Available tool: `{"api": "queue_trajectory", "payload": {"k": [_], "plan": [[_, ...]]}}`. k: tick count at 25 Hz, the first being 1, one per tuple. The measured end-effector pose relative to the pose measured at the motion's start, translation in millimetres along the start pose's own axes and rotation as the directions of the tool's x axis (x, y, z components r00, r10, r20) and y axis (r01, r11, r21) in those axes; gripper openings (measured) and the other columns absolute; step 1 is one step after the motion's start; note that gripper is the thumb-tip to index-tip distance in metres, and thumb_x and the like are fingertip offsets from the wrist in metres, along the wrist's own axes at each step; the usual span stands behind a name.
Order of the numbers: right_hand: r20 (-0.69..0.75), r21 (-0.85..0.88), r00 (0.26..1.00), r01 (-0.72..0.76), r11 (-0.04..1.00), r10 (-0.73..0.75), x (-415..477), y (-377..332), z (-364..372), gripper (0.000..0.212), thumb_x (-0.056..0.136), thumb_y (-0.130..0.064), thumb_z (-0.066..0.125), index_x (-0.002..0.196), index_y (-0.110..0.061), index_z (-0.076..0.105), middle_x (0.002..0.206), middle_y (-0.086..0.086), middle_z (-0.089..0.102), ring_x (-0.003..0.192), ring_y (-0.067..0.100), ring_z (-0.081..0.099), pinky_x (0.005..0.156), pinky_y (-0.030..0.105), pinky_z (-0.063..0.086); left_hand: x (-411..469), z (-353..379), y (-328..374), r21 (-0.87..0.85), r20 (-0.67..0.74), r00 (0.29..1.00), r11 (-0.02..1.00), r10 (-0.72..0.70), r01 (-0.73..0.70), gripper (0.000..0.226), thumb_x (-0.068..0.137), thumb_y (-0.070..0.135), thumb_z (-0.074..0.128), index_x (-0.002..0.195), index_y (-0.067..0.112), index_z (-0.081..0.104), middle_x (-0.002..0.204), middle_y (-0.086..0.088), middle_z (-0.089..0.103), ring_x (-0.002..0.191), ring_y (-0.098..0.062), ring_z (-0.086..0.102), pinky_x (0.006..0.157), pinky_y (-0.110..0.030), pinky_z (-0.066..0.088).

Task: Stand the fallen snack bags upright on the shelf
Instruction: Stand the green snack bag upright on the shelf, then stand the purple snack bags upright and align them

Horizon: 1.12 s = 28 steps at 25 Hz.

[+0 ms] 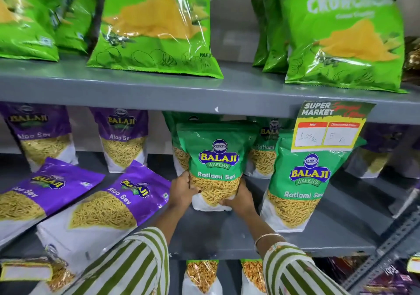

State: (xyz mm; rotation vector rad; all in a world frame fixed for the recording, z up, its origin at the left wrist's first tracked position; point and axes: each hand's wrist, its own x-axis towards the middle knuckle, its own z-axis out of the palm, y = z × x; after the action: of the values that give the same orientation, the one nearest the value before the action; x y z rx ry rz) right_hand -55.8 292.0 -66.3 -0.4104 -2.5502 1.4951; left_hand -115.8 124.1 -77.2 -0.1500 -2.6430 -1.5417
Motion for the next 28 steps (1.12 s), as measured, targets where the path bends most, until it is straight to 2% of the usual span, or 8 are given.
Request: {"api": "queue_trajectory", "payload": {"k": [7,11,13,15,17,19,24,28], "plan": [[0.196,-0.292,0.961,-0.131,0.947,0.193,-3,-12,-12,0.071,0.071,-0.009,0.076,0.132,-0.001,0.040,0.129,0.008,0.053,0.124,0.028,0.050,0.102,0.033,0.041,-27,-30,17,0.146,0.087,0.995,0.989,-0.046,0.034,0.076,0.062,0.009,0.080,0.128,0.006,0.044,0.126,-0.017,0.060,0.116,-0.032,0.055,0.099,-0.040,0.047],[0.387,-0.351,0.741,-0.432,0.831,0.549,-17,-50,-11,0.065,0.085,-0.023,0.063,0.134,0.007,0.033,0.111,0.024,0.061,0.123,0.040,0.051,0.089,0.040,0.051,-39,-109,-7,0.372,0.010,0.987,0.917,-0.161,0.146,0.067,0.075,0.024,0.071,0.132,0.006,0.041,0.131,-0.018,0.055,0.119,-0.033,0.053,0.102,-0.040,0.044],[0.432,-0.413,0.656,-0.466,0.782,0.619,-22,-66,6,0.078,0.086,-0.036,0.059,0.138,0.009,0.024,0.120,0.029,0.058,0.124,0.038,0.051,0.063,0.038,0.055,-43,-159,-29,0.464,-0.046,0.961,0.846,-0.274,0.264,0.059,0.080,0.034,0.063,0.130,0.009,0.045,0.125,-0.021,0.058,0.111,-0.035,0.058,0.095,-0.042,0.049],[0.479,-0.356,0.615,-0.517,0.779,0.627,-31,-78,33,0.086,0.084,-0.040,0.059,0.140,0.012,0.018,0.128,0.031,0.053,0.126,0.039,0.050,0.069,0.036,0.059,-50,-198,-49,0.508,-0.069,0.911,0.772,-0.406,0.383,0.055,0.085,0.040,0.053,0.127,0.004,0.047,0.127,-0.022,0.057,0.114,-0.035,0.056,0.097,-0.040,0.048],[0.512,-0.192,0.652,-0.548,0.814,0.560,-52,-90,72,0.086,0.082,-0.036,0.064,0.140,0.009,0.019,0.139,0.034,0.041,0.125,0.044,0.048,0.098,0.046,0.049,-59,-226,-64,0.471,0.023,0.874,0.776,-0.486,0.419,0.048,0.090,0.040,0.046,0.113,-0.001,0.056,0.119,-0.023,0.061,0.112,-0.033,0.058,0.090,-0.037,0.048],[0.588,-0.071,0.619,-0.601,0.796,0.520,-78,-103,115,0.080,0.082,-0.032,0.065,0.139,0.004,0.023,0.142,0.036,0.033,0.127,0.047,0.043,0.107,0.053,0.037,-60,-245,-78,0.287,0.161,0.846,0.844,-0.508,0.453,0.028,0.090,0.033,0.051,0.081,0.008,0.061,0.092,-0.016,0.061,0.096,-0.027,0.056,0.069,-0.034,0.048],[0.571,0.287,0.727,-0.613,0.737,0.382,-123,-113,201,0.034,0.064,-0.031,0.080,0.088,-0.012,0.066,0.109,0.023,0.061,0.094,0.035,0.059,0.097,0.060,0.044,-50,-265,-117,-0.075,0.539,0.662,0.753,-0.521,0.654,0.019,0.076,0.030,0.070,0.078,0.012,0.065,0.077,-0.012,0.076,0.074,-0.025,0.072,0.077,-0.041,0.056],[0.501,0.236,0.736,-0.621,0.747,0.454,-142,-125,190,0.027,0.066,-0.030,0.081,0.074,-0.012,0.062,0.084,0.009,0.063,0.078,0.024,0.062,0.088,0.050,0.053,-73,-271,-113,-0.070,0.659,0.576,0.723,-0.484,0.687,0.035,0.086,0.012,0.058,0.052,0.004,0.066,0.044,-0.010,0.069,0.038,-0.019,0.065,0.036,-0.026,0.053]]}}
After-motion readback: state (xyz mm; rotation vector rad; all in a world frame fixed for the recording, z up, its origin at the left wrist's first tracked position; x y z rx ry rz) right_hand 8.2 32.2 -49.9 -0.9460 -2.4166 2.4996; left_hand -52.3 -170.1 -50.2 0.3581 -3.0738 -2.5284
